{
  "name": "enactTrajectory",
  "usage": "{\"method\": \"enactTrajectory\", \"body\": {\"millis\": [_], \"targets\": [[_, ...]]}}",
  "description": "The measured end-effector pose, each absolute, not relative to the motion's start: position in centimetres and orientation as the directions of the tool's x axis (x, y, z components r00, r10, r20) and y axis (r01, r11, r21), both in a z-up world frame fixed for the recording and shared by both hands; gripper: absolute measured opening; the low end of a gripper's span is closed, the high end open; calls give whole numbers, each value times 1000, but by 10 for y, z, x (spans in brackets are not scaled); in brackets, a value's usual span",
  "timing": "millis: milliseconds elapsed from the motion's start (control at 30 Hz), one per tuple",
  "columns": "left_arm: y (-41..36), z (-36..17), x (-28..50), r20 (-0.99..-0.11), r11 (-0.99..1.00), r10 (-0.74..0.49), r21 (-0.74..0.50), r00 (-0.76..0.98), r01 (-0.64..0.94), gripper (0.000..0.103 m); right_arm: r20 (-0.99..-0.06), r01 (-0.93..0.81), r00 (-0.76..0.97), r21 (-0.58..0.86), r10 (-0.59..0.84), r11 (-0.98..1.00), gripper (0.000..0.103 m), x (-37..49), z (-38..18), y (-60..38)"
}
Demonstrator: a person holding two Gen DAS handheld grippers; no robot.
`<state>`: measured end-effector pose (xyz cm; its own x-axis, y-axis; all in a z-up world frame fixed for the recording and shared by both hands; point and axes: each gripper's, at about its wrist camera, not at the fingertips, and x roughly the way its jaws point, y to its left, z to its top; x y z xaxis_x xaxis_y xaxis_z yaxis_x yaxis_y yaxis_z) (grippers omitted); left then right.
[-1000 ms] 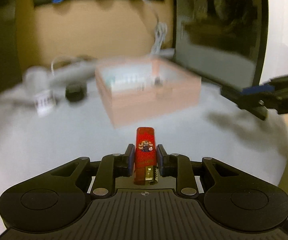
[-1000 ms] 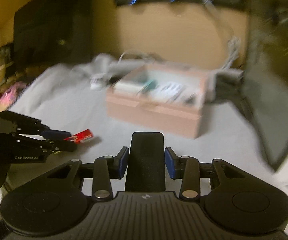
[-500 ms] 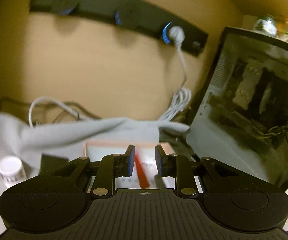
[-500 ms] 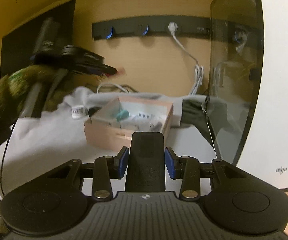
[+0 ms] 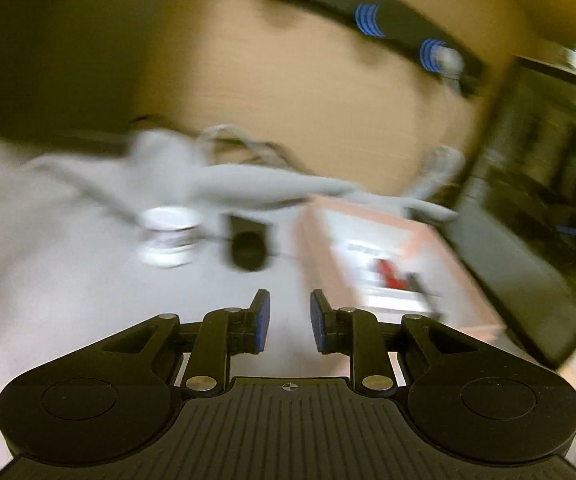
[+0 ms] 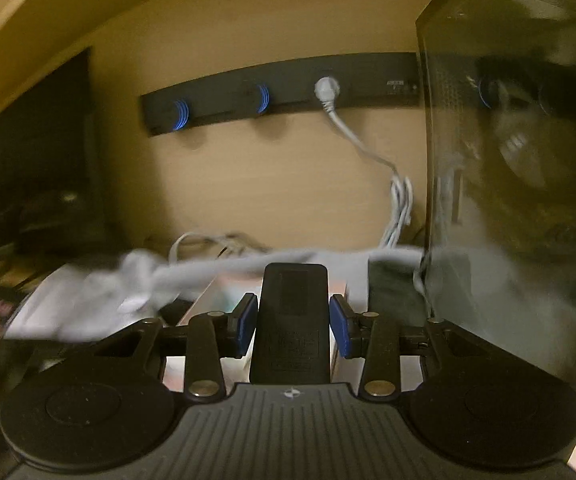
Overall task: Organize rigid objects
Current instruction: 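Drop the red lighter into the box with the left gripper while the right releases the black phone, then grasp the white round jar with the right gripper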
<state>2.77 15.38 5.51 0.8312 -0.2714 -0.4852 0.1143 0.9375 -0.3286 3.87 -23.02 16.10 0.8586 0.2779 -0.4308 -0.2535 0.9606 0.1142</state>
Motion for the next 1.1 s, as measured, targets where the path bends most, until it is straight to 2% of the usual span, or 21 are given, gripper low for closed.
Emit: {"method": "enactTrajectory", "body": {"millis": [100, 233, 333, 400, 500, 567, 633, 733, 967, 1000, 1033, 1100], "targets": [[188, 45, 28, -513, 918, -222, -397, 829, 0, 24, -517, -225, 822, 90, 239, 970, 51, 74, 155, -204], [226, 32, 34, -480, 905, -173, -423, 860, -54, 24, -582, -258, 766, 111, 273, 960, 55, 82, 135, -170], [248, 24, 45, -412, 881, -125, -465, 903, -90, 24, -611, -296, 735, 101, 294, 950, 56, 83, 128, -135], [264, 14, 51, -375, 838, -133, -536, 917, -97, 24, -630, -334, 710, 90, 313, 938, 56, 87, 127, -106], [282, 5, 54, -406, 790, -169, -600, 898, -122, 24, -652, -392, 672, 91, 352, 916, 65, 97, 128, -61], [288, 5, 47, -374, 777, -149, -617, 915, -125, 24, -655, -433, 651, 93, 383, 896, 71, 106, 126, -29], [290, 6, 41, -356, 783, -111, -607, 928, -139, 24, -665, -474, 627, 89, 406, 876, 72, 120, 118, 8], [292, 9, 37, -333, 779, -117, -615, 936, -121, 24, -687, -502, 604, 67, 405, 862, 72, 145, 100, 59], [294, 8, 36, -317, 760, -157, -643, 936, -90, 24, -786, -457, 571, -66, 236, 887, 70, 183, 37, 128], [294, 8, 36, -319, 761, -158, -643, 935, -90, 24, -794, -448, 567, -78, 216, 891, 67, 185, 31, 132], [294, 8, 35, -319, 761, -159, -642, 934, -90, 24, -791, -440, 572, -72, 217, 895, 52, 184, 28, 131], [294, 8, 34, -316, 761, -156, -642, 936, -90, 24, -780, -443, 573, -37, 252, 896, 51, 178, 32, 126]]}}
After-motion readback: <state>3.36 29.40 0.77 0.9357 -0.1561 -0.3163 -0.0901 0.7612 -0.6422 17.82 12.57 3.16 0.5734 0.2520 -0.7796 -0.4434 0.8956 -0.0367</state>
